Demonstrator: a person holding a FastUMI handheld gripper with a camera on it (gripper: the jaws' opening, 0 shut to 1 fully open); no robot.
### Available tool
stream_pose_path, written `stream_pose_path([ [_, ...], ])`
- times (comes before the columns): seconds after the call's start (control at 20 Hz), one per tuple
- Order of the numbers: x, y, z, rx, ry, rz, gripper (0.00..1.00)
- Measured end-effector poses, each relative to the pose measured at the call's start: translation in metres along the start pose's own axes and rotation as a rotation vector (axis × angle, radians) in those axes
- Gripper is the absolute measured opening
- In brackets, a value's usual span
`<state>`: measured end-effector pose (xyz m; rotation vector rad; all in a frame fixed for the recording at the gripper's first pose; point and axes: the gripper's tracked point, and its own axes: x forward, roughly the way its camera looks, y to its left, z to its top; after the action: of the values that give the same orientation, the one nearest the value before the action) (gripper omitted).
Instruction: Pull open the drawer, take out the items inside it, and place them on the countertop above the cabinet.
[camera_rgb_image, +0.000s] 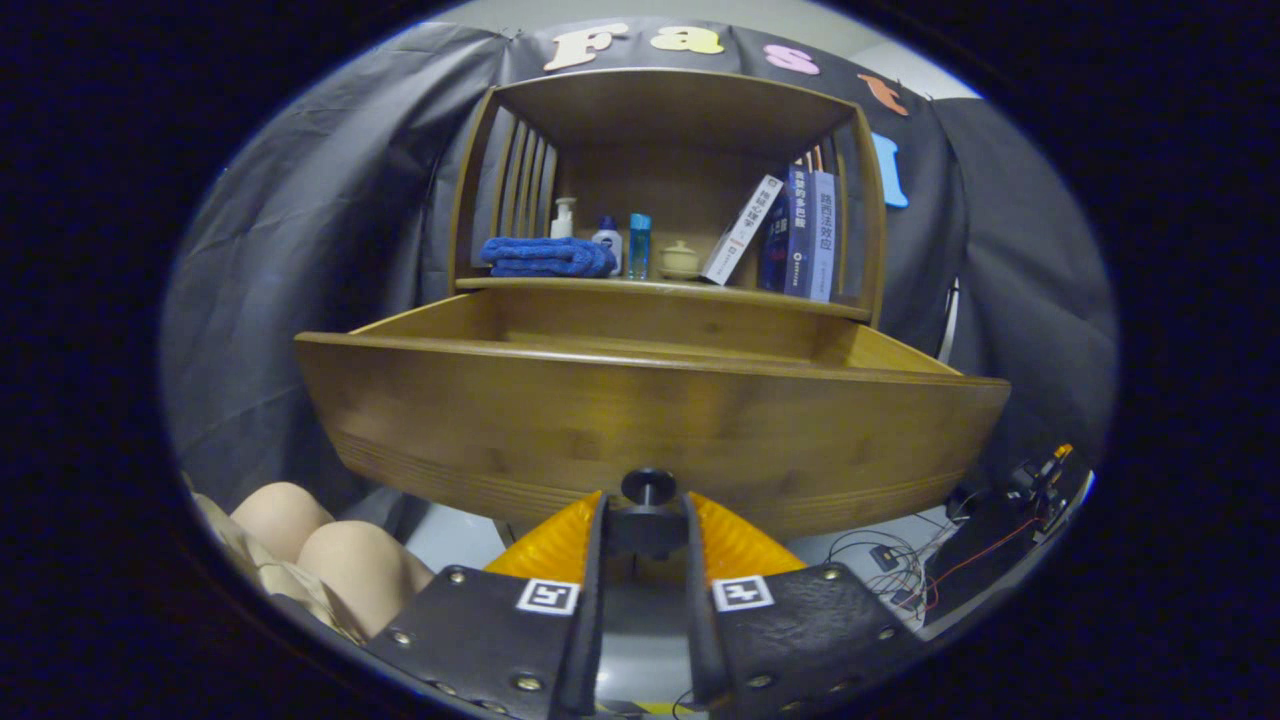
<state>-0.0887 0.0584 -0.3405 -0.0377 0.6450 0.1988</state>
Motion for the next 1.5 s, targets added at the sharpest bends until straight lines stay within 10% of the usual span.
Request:
stream_pose_path([
  [0.5,-0.06,0.004,0.085,-0.047,-0.159,0.047,0.39],
  [0.75,-0.019,-0.005,0.152,-0.029,-0.129,0.098,0.38],
  [1.5,0.14,-0.033,0.067,0.023,0.407,0.095,0.39],
])
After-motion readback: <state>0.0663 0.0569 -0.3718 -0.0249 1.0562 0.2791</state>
